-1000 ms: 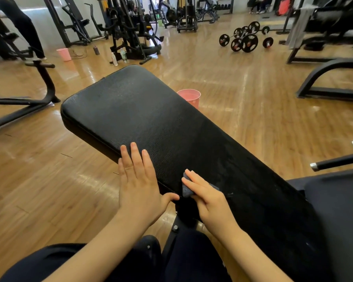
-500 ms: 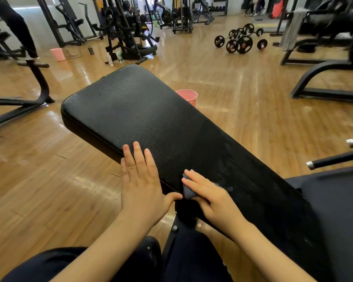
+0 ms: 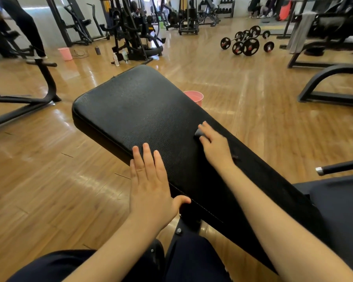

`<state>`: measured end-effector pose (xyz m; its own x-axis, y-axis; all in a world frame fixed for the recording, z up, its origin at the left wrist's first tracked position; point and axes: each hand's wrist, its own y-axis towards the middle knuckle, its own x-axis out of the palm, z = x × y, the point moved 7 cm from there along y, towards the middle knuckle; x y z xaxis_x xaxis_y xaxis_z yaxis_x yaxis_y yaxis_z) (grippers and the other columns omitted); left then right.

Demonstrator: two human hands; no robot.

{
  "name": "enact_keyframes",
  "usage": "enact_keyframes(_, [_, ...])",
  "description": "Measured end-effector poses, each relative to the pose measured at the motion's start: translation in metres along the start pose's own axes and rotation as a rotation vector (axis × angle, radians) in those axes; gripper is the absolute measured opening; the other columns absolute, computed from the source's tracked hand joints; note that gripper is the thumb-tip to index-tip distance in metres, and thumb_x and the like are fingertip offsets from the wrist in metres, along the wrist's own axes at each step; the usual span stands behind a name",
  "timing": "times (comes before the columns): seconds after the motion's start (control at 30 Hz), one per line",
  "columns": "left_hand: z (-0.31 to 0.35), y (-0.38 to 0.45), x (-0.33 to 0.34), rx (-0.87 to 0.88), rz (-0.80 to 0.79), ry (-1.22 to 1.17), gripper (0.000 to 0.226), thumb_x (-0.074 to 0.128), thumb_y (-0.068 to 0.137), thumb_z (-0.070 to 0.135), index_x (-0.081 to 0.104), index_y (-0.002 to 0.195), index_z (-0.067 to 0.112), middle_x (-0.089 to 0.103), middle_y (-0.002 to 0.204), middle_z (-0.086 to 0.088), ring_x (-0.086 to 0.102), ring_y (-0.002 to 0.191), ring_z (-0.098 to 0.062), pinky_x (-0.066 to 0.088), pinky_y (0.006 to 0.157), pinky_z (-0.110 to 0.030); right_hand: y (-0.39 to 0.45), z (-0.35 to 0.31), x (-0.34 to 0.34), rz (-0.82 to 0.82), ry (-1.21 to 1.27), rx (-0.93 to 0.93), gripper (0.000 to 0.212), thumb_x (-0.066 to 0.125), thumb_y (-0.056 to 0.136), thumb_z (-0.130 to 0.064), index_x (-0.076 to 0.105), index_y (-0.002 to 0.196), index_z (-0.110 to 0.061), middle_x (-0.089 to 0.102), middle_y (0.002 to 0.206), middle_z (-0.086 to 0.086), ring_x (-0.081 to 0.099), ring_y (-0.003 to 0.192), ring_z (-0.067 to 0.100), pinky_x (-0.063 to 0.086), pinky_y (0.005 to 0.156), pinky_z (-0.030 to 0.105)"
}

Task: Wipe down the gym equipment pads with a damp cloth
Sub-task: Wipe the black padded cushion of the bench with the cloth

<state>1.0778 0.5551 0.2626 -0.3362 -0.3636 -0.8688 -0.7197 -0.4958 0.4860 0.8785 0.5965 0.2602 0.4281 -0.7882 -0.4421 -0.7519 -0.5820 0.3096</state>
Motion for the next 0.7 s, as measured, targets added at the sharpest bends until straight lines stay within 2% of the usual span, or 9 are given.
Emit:
enact_keyframes(0.03, [0.0, 0.0, 0.0, -0.004, -0.003, -0.006, 0.137, 0.064, 0.047, 0.08, 0.018, 0.143, -0.006, 0.011, 0.151, -0.031, -0.013, 0.142, -0.043, -0.003, 0.114, -0.05, -0.022, -0.014, 0.007, -0.045, 0.001, -0.101, 0.042, 0.052, 0.089, 0.002, 0.052, 0.13, -0.008, 0.04, 0.143, 0.002, 0.034, 0.134, 0.012, 0.014, 0.102, 0.001])
enact_keyframes(0.1, [0.001, 0.001, 0.001, -0.011, -0.013, -0.015, 0.14, 0.07, 0.045, 0.079, 0.018, 0.144, -0.006, 0.01, 0.152, -0.03, -0.009, 0.143, -0.044, -0.004, 0.114, -0.049, -0.072, -0.031, 0.016, -0.167, 0.002, -0.275, 0.049, 0.053, 0.087, 0.002, 0.047, 0.134, -0.011, 0.035, 0.142, -0.008, 0.029, 0.135, 0.003, 0.015, 0.107, 0.005])
enact_keyframes(0.17, [0.001, 0.002, 0.001, -0.015, -0.018, -0.019, 0.141, 0.071, 0.044, 0.078, 0.017, 0.144, -0.005, 0.01, 0.152, -0.029, -0.003, 0.143, -0.045, -0.003, 0.114, -0.049, -0.105, -0.033, 0.016, -0.275, -0.01, -0.383, 0.054, 0.05, 0.085, -0.002, 0.039, 0.137, -0.016, 0.032, 0.143, -0.013, 0.023, 0.136, -0.003, 0.017, 0.11, 0.01])
enact_keyframes(0.23, [0.001, 0.001, 0.0, -0.02, -0.029, 0.003, 0.141, 0.069, 0.045, 0.08, 0.015, 0.144, -0.004, 0.009, 0.153, -0.028, -0.002, 0.142, -0.045, -0.002, 0.114, -0.05, -0.103, -0.03, 0.01, -0.312, -0.013, -0.432, 0.056, 0.049, 0.082, 0.001, 0.041, 0.135, -0.012, 0.036, 0.141, -0.009, 0.026, 0.135, -0.004, 0.019, 0.109, 0.011])
enact_keyframes(0.3, [0.002, 0.001, 0.001, -0.022, -0.042, 0.029, 0.141, 0.065, 0.046, 0.083, 0.013, 0.144, -0.005, 0.008, 0.152, -0.028, 0.0, 0.142, -0.046, 0.002, 0.115, -0.052, -0.071, -0.019, 0.005, -0.249, 0.006, -0.373, 0.052, 0.05, 0.079, 0.009, 0.048, 0.13, -0.004, 0.041, 0.136, -0.002, 0.034, 0.132, 0.004, 0.02, 0.107, 0.007])
enact_keyframes(0.4, [0.002, 0.001, 0.0, -0.032, -0.053, 0.077, 0.137, 0.053, 0.05, 0.086, 0.013, 0.143, -0.005, 0.008, 0.152, -0.027, 0.0, 0.142, -0.046, 0.01, 0.114, -0.054, 0.003, 0.014, -0.006, -0.065, -0.005, -0.1, 0.044, 0.049, 0.087, 0.01, 0.054, 0.128, -0.004, 0.044, 0.139, 0.003, 0.036, 0.132, 0.012, 0.017, 0.099, -0.001])
enact_keyframes(0.5, [0.001, 0.0, 0.0, -0.031, -0.06, 0.095, 0.135, 0.048, 0.053, 0.087, 0.009, 0.144, -0.004, 0.003, 0.153, -0.025, -0.005, 0.141, -0.046, 0.008, 0.113, -0.053, 0.043, 0.027, -0.005, 0.035, -0.042, 0.072, 0.036, 0.047, 0.092, 0.0, 0.057, 0.125, -0.006, 0.044, 0.143, 0.006, 0.035, 0.135, 0.016, 0.018, 0.1, 0.009])
enact_keyframes(0.57, [0.0, 0.0, 0.0, -0.027, -0.055, 0.078, 0.136, 0.052, 0.052, 0.086, 0.008, 0.144, -0.004, 0.002, 0.153, -0.026, -0.006, 0.142, -0.046, 0.005, 0.116, -0.054, 0.031, 0.006, 0.008, 0.041, -0.077, 0.031, 0.038, 0.049, 0.091, -0.001, 0.055, 0.128, -0.005, 0.042, 0.144, 0.008, 0.034, 0.136, 0.016, 0.016, 0.103, 0.011])
enact_keyframes(0.7, [0.0, 0.002, 0.0, -0.023, -0.051, 0.024, 0.14, 0.065, 0.048, 0.082, 0.012, 0.144, -0.004, 0.006, 0.153, -0.027, -0.005, 0.143, -0.045, -0.003, 0.114, -0.049, -0.057, -0.046, 0.029, -0.123, -0.038, -0.313, 0.047, 0.051, 0.085, 0.003, 0.05, 0.131, -0.005, 0.04, 0.142, 0.004, 0.031, 0.133, 0.009, 0.014, 0.107, 0.005])
